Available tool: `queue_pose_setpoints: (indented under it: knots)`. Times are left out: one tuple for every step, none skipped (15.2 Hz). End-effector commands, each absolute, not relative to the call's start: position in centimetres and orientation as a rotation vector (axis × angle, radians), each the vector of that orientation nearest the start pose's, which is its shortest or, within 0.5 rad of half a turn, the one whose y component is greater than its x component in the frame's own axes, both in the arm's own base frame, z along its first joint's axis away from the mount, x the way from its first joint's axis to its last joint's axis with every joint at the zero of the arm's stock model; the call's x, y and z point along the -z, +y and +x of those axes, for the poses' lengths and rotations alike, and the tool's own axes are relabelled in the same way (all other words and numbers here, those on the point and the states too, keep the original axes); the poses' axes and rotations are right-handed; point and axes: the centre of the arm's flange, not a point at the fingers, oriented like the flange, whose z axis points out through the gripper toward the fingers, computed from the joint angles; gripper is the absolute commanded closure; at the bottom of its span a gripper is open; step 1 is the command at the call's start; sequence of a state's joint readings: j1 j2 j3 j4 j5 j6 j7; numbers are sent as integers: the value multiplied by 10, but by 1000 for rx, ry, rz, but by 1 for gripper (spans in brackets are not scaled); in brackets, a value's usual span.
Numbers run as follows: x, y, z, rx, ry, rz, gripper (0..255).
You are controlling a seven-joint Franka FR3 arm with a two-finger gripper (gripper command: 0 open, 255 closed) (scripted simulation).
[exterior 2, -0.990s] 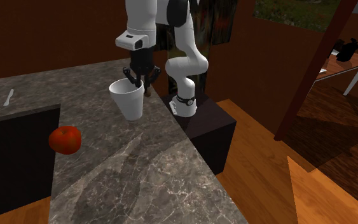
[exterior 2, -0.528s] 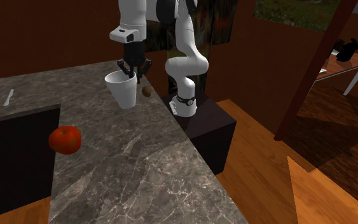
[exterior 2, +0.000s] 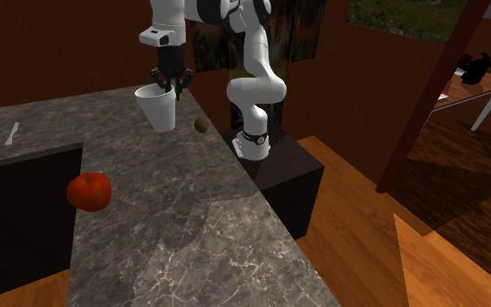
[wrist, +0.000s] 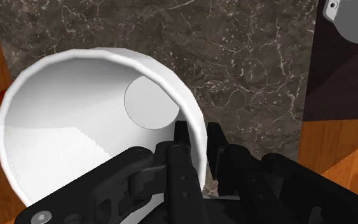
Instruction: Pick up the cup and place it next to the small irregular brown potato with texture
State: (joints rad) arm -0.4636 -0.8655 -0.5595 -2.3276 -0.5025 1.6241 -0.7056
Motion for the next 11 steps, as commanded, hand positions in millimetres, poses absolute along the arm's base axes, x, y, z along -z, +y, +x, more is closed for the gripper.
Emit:
queue_pose_setpoints:
  knots:
    - [-574,-342,57,-11,247,-3248,255]
    - [-574,-343,44,-11,247,-3248,255]
    - [-574,-343,31,-11,247,-3248,255]
    - [-574,-344,18,-11,247,-3248,255]
    - [-574,-345,4,-11,247,-3248,255]
    - [-574,-346,-9,-11,247,-3248,255]
    - [-574,-347,-22,-11,247,-3248,255]
    - [-574,-347,-35,-11,247,-3248,255]
    - [-574,-348,-48,-11,247,-3248,255]
    - [-574,-349,-61,-11,247,-3248,255]
    - [-574,-350,-75,-11,247,-3248,255]
